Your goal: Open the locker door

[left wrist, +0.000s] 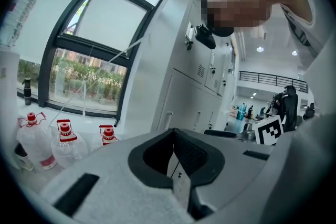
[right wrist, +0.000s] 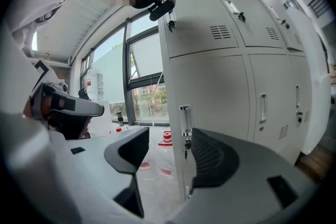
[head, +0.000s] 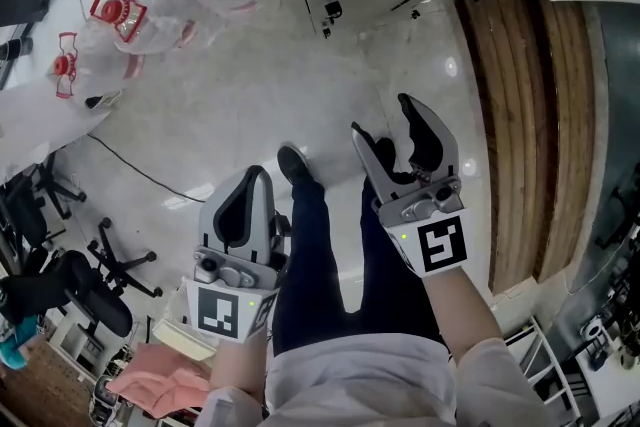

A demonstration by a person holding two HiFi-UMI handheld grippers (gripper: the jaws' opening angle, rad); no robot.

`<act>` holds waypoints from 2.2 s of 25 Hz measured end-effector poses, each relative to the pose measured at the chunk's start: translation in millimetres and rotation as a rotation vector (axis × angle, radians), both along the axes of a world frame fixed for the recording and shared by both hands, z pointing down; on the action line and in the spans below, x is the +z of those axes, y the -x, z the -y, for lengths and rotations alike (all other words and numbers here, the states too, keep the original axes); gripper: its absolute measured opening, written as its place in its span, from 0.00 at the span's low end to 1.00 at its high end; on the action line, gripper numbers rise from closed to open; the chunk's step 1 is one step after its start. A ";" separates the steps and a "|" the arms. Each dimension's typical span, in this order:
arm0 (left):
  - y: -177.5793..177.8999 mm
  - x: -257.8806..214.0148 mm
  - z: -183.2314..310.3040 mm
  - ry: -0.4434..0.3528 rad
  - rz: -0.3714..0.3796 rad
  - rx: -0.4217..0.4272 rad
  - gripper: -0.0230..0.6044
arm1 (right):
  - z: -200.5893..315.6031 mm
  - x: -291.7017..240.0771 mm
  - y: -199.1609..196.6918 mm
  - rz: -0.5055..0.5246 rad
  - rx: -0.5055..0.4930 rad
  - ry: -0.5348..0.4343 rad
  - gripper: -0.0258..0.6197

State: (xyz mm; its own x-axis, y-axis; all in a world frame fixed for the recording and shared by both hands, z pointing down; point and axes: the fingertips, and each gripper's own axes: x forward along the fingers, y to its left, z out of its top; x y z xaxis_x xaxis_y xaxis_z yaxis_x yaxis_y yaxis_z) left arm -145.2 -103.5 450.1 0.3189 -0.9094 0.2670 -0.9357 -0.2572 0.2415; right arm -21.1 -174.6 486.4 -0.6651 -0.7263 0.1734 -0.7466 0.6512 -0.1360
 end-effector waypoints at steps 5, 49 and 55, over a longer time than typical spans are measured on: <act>12.0 2.8 -1.3 0.004 0.002 -0.021 0.04 | 23.2 4.8 15.9 -0.017 -0.011 -0.033 0.40; 91.8 18.7 -16.9 0.037 0.004 -0.087 0.04 | 141.1 29.2 87.3 -0.159 0.007 -0.089 0.21; 91.3 20.8 -19.8 0.043 -0.007 -0.091 0.04 | 138.4 29.5 85.3 -0.152 0.014 -0.090 0.21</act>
State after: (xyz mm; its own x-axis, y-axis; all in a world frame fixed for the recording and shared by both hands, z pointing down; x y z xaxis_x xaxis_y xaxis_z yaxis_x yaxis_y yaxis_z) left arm -236.5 -83.7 470.9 0.2376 -0.9225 0.3041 -0.9529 -0.1605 0.2575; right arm -106.4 -312.9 515.8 -0.6258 -0.7527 0.2047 -0.7634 0.6449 0.0377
